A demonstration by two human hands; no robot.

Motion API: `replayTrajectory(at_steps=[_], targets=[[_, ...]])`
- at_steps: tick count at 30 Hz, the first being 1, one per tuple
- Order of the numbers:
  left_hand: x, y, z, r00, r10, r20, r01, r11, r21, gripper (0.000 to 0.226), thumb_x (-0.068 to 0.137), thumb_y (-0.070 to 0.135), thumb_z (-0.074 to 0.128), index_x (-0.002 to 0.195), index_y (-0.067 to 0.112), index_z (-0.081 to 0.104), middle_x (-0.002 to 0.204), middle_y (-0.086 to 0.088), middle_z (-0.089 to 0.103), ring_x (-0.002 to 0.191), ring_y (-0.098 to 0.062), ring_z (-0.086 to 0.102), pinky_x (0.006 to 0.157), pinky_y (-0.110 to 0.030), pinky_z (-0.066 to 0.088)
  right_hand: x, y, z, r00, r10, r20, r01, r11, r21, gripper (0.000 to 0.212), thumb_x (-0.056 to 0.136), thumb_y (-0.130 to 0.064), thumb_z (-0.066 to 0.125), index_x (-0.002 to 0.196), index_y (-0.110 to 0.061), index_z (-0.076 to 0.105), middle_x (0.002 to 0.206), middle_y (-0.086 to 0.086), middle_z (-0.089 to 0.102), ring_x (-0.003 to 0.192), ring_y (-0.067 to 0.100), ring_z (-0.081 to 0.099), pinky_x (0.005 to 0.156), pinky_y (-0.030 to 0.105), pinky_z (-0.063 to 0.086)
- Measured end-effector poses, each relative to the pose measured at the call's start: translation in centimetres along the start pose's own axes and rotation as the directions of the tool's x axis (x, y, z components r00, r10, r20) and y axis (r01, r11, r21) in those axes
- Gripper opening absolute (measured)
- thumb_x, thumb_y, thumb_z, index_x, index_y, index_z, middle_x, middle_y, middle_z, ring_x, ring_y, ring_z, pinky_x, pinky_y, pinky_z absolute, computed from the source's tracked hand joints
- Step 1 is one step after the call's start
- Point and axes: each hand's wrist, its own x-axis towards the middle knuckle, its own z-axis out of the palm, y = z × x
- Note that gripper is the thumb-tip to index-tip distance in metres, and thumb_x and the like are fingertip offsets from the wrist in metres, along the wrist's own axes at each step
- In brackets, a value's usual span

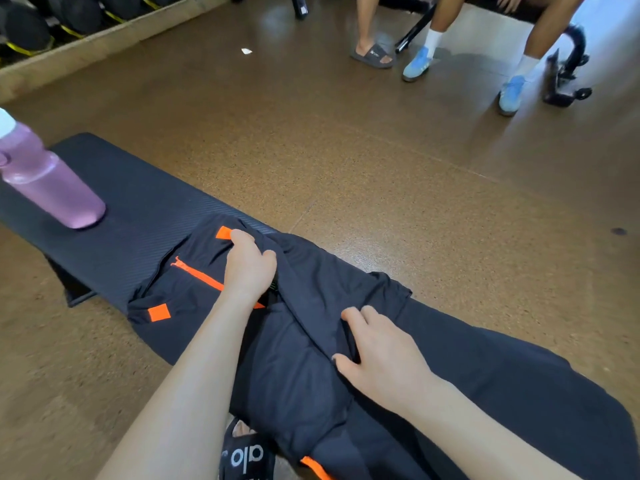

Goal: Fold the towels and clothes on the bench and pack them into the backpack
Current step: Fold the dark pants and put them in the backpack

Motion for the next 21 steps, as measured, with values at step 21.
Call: replayTrajectory(at_steps=[21], targets=[[1.2, 0.1, 0.6, 0.990, -0.040, -0.132, 0.003, 0.963, -0.270, 0.039, 0.099, 0.008, 0.049, 0.133, 0.027, 0.049, 0.124, -0.002, 0.057, 0.093, -0.009, 0.057, 0.077, -0.025, 0.042, 0.8, 1.4, 3.7, 0.978, 0.034, -0.205, -0.062, 0.990, -0.130, 0.063, 0.097, -0.061, 0.036, 0.151, -0.030, 0.043, 0.152, 0.016, 0.046, 0.140, 0.037, 0.042, 0.113, 0.053, 0.038]])
